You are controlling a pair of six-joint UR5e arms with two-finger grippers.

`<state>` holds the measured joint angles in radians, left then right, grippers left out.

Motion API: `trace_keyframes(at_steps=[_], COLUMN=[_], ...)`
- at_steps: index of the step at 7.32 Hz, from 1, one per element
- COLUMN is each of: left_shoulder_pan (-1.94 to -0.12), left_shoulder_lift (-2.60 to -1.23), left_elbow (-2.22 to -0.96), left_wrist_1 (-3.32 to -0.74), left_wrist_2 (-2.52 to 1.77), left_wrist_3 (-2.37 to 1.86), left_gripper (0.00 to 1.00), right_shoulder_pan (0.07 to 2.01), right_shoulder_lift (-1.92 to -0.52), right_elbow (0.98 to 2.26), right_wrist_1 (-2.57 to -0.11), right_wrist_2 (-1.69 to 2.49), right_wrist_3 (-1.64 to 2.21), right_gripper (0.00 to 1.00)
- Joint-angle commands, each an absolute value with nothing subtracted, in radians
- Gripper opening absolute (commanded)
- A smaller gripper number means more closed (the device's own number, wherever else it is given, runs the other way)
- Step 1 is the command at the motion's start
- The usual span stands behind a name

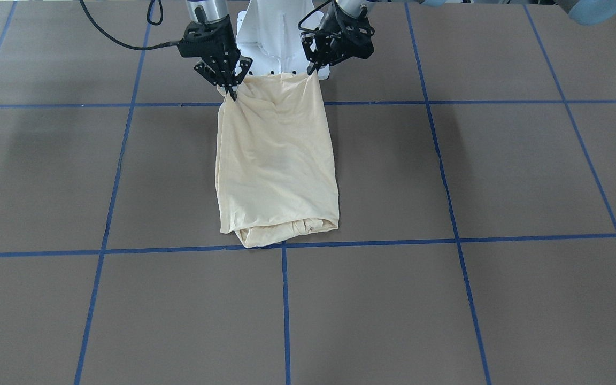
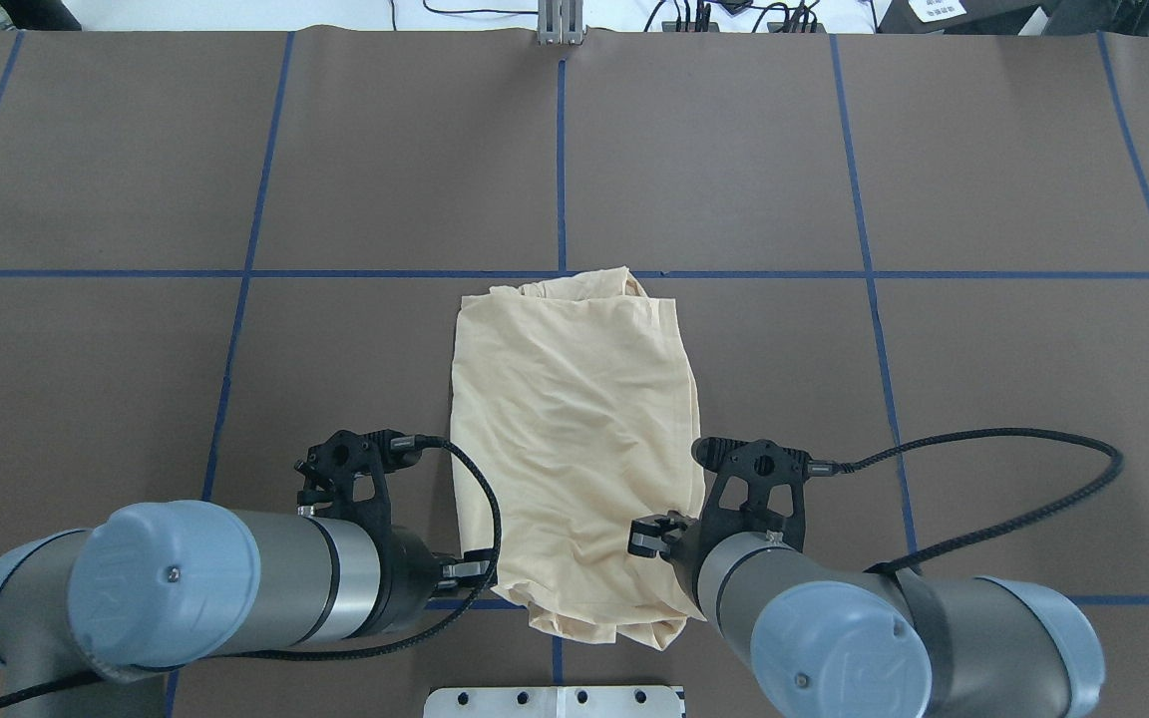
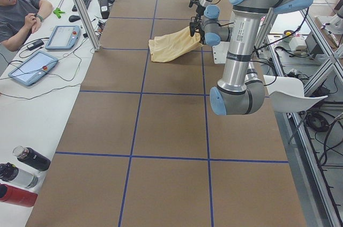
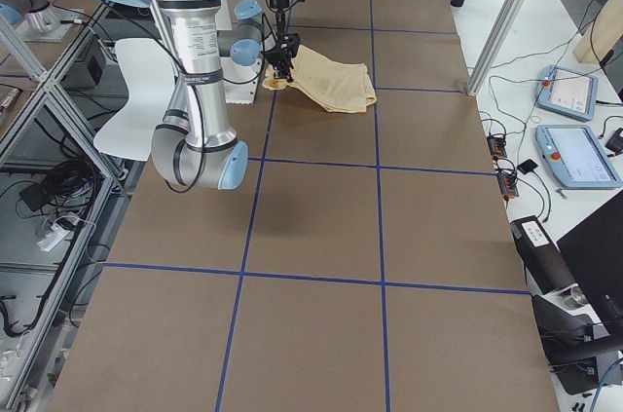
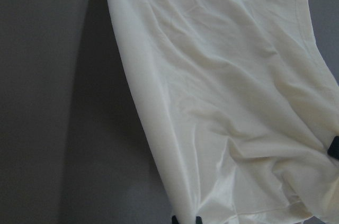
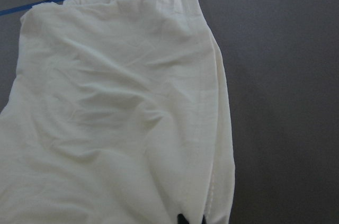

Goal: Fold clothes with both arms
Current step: 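Lift the near edge with both grippers and fold it toward the far edge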

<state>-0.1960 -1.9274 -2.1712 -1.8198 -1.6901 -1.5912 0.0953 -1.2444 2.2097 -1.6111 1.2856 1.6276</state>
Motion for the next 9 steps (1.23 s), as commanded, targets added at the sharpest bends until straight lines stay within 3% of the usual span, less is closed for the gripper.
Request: trace_keyframes(at_steps=[1, 3, 9], left_shoulder_pan=[-0.186, -0.279, -0.504], left_shoulder_lift=[-1.936, -1.954, -2.078], left_elbow=[-2.200, -2.189, -1.948], left_wrist_1=[-1.764, -1.741, -1.741], left_wrist_2=[-1.698, -1.701, -1.697], left_wrist_3=[-1.588, -1.512, -1.347], left_gripper=[0.00, 0.00, 0.00], right_shoulder_pan=[0.080, 0.185, 0.411], right_shoulder_lift=[-1.241, -1.177, -1.010], right_elbow=[2.250, 2.168, 1.929], right_wrist_1=[-1.660, -1.663, -1.652], right_wrist_2=[1.276, 1.295, 1.365], right_wrist_3=[1.634, 1.611, 1.496], right_gripper=[0.00, 0.00, 0.00])
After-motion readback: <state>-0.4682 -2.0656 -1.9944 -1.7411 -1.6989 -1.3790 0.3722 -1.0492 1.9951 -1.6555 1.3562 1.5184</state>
